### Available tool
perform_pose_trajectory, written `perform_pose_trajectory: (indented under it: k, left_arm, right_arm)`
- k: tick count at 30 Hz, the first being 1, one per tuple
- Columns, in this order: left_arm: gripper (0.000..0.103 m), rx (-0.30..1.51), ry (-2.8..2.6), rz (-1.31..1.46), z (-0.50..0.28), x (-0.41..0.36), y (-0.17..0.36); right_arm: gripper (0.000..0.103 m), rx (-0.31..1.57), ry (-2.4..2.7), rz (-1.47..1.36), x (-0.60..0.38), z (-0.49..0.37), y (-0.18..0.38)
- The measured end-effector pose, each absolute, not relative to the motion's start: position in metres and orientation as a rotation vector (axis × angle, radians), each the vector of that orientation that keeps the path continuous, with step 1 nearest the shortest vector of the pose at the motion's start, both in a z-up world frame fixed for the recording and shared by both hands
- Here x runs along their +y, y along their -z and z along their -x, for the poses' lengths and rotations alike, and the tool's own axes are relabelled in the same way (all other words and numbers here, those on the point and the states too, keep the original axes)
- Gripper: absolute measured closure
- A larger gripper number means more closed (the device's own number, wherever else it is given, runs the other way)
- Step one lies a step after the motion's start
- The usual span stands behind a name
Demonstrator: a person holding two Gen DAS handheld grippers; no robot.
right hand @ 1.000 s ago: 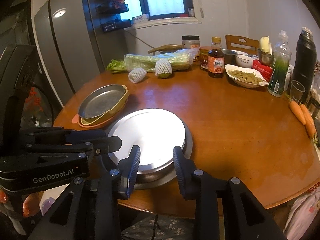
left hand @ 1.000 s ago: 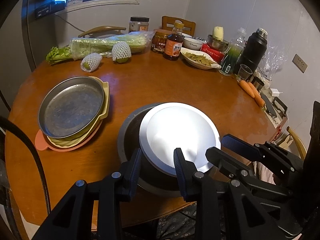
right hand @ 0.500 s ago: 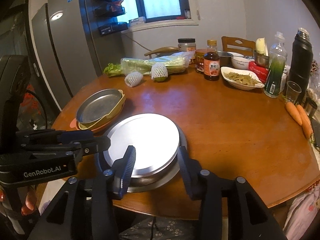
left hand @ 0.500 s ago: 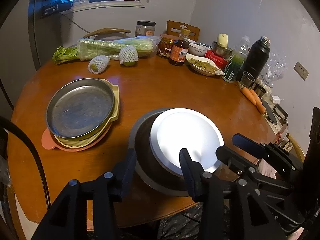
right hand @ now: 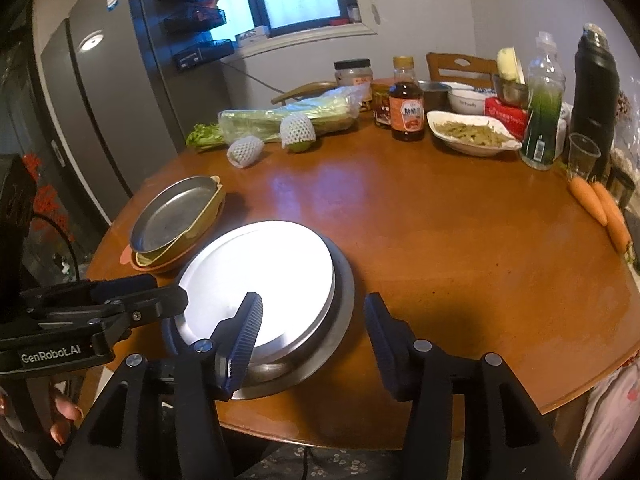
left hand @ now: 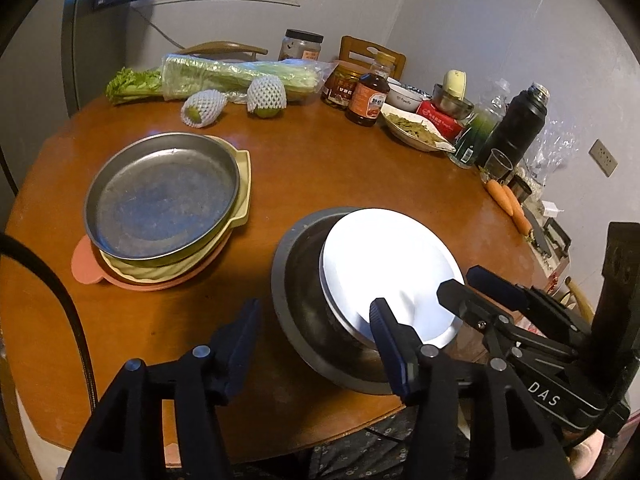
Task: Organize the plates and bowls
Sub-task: 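Open the left gripper and withdraw it from the stacked cup bowls, then grasp the steel bowl rim with the left gripper and lift it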
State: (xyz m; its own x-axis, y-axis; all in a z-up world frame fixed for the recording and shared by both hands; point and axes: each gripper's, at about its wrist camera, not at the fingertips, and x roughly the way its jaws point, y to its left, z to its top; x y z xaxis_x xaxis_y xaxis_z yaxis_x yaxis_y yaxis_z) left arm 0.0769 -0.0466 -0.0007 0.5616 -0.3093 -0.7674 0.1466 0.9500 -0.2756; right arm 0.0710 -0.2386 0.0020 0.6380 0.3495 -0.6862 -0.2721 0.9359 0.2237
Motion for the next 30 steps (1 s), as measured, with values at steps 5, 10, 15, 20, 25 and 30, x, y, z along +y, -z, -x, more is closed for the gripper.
perform_pose_trajectory:
  k: [5, 10, 15, 20, 25, 30]
  left_arm:
    - [0.046, 0.950, 0.288, 0.216, -0.082, -0.046, 0.006]
    - [0.042, 0.963, 0.292, 0.228, -0.087, -0.048, 0.011]
    - [0.041, 0.980, 0.311, 0.239, -0.093, -0.051, 0.017]
    - [0.041, 0.993, 0.332, 0.259, -0.098, -0.051, 0.024]
    - [0.041, 1.007, 0.351, 0.293, -0.102, -0.049, 0.031]
    - [0.041, 1.035, 0.380, 0.329, -0.105, -0.049, 0.038]
  right_arm:
    - [0.048, 0.818, -0.354, -0.112, -0.238, -0.076, 0.002]
    - [0.046, 0.841, -0.354, -0.126, -0.238, -0.081, 0.007]
    - [0.045, 0.862, -0.371, -0.146, -0.237, -0.086, 0.014]
    - [0.044, 0.887, -0.393, -0.181, -0.238, -0.089, 0.020]
    - [0.044, 0.919, -0.414, -0.242, -0.240, -0.095, 0.029]
    - [0.045, 0.943, -0.425, -0.254, -0.239, -0.099, 0.038]
